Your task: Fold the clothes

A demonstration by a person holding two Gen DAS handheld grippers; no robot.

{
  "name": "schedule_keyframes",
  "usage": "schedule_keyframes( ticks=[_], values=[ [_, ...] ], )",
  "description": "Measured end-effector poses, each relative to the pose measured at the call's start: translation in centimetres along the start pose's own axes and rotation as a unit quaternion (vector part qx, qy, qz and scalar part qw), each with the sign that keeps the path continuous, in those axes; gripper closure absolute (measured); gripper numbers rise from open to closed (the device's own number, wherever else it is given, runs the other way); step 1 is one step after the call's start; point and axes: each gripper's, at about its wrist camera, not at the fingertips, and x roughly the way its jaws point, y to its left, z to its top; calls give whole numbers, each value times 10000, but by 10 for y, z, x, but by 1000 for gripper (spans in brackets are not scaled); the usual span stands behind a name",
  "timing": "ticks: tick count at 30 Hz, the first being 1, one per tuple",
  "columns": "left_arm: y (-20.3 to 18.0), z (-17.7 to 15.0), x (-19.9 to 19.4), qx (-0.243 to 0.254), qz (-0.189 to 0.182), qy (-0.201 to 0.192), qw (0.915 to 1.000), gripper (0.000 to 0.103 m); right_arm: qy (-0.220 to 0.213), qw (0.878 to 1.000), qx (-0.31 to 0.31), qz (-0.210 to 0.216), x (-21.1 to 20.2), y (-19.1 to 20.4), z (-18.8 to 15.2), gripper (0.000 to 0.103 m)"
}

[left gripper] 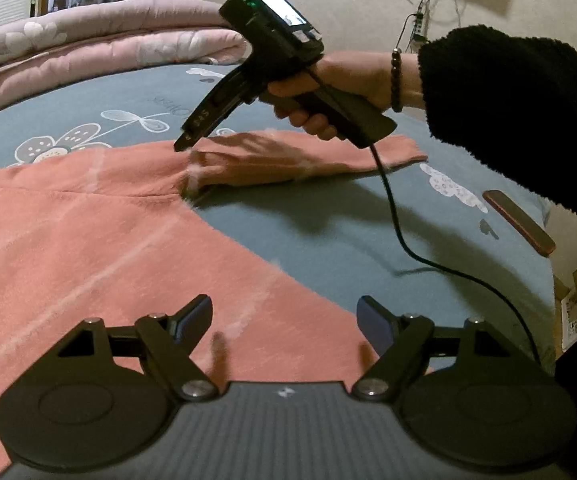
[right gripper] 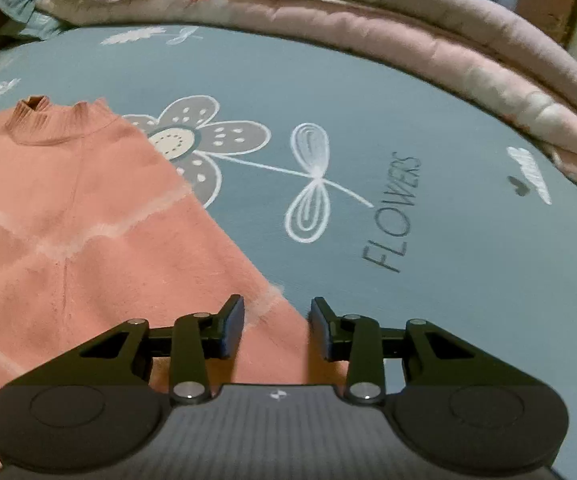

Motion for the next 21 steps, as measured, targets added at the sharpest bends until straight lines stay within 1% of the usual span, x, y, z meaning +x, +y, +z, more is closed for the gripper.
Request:
schedule_keyframes(
  ticks=[1,2,6,8,10,11,15,16,18,19,20,21],
  values=[
    [1,-1,1,-12,-5,6,10000,24,-19,10000,14,4,0,0,0,88],
    [3,-3,2,-41,-33,29,10000,24,-49,10000,41,-46,1,0,0,90],
    [3,-7,3,-53,-22,44,10000,24,-166,9994,148,-248,3,-1,0,94],
    [3,-7,2,-58,-18,31,10000,24,-225,9989,202,-348,3,-1,-1,97],
    [3,-7,1,-102,-35,-10,9999,24,-284,9983,255,-449,4,-2,-1,98],
    [4,-7,1,-127,-44,-19,9999,24,-313,9979,282,-499,5,-2,-1,102],
    [7,-6,0,-180,-12,5,9998,24,-431,9959,389,-700,6,-3,-1,102],
    [7,-6,-1,-163,-7,-9,9999,24,-487,9957,416,-673,4,-3,-2,102],
    [8,-6,-4,-161,12,-25,9999,24,-593,9960,436,-516,-10,-2,-4,94],
    [9,-6,-5,-179,22,-42,9998,24,-616,9961,411,-474,-17,1,-5,93],
    [9,-6,-6,-198,17,-53,9998,24,-629,9963,380,-439,-23,4,-7,89],
    [9,-6,-7,-213,14,-62,9998,24,-626,9970,334,-318,-30,9,-9,85]
  ],
)
